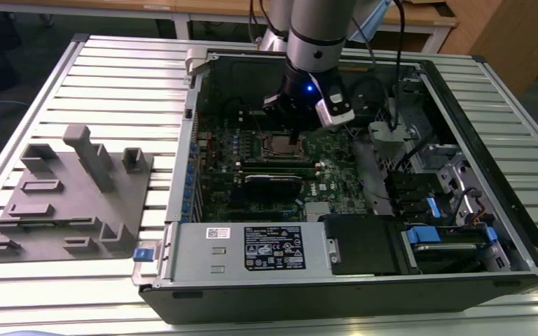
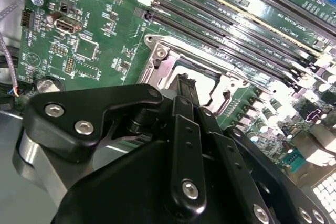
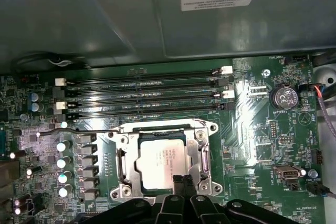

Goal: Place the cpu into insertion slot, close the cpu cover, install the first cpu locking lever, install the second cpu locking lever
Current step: 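Close the cpu cover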

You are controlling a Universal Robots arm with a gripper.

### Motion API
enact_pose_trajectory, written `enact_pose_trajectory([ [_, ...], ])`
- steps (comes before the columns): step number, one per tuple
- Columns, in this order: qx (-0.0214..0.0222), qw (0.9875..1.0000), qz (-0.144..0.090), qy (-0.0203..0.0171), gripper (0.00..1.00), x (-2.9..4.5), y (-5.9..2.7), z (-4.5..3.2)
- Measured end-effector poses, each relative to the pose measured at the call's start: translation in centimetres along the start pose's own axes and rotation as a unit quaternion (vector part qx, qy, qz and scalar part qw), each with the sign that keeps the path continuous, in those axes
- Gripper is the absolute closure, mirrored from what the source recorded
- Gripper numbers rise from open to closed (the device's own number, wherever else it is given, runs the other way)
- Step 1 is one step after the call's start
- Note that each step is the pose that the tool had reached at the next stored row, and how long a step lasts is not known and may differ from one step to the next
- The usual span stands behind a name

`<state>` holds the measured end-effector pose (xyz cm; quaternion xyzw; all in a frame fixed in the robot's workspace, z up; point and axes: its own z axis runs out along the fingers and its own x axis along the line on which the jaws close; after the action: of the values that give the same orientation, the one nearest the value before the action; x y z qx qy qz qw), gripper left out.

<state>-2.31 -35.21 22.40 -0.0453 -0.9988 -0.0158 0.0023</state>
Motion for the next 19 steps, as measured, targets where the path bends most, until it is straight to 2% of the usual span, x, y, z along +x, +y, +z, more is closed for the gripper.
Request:
enact_pose_trajectory([
  [7,-0.0003,1.0,0.0,-0.0034,0.89,1.61,-0.15,0.07],
  [14,-0.0002,1.0,0.0,-0.0036,0.89,1.93,-0.18,0.07],
  [19,-0.0003,1.0,0.0,-0.0042,0.89,2.75,-0.25,0.1],
])
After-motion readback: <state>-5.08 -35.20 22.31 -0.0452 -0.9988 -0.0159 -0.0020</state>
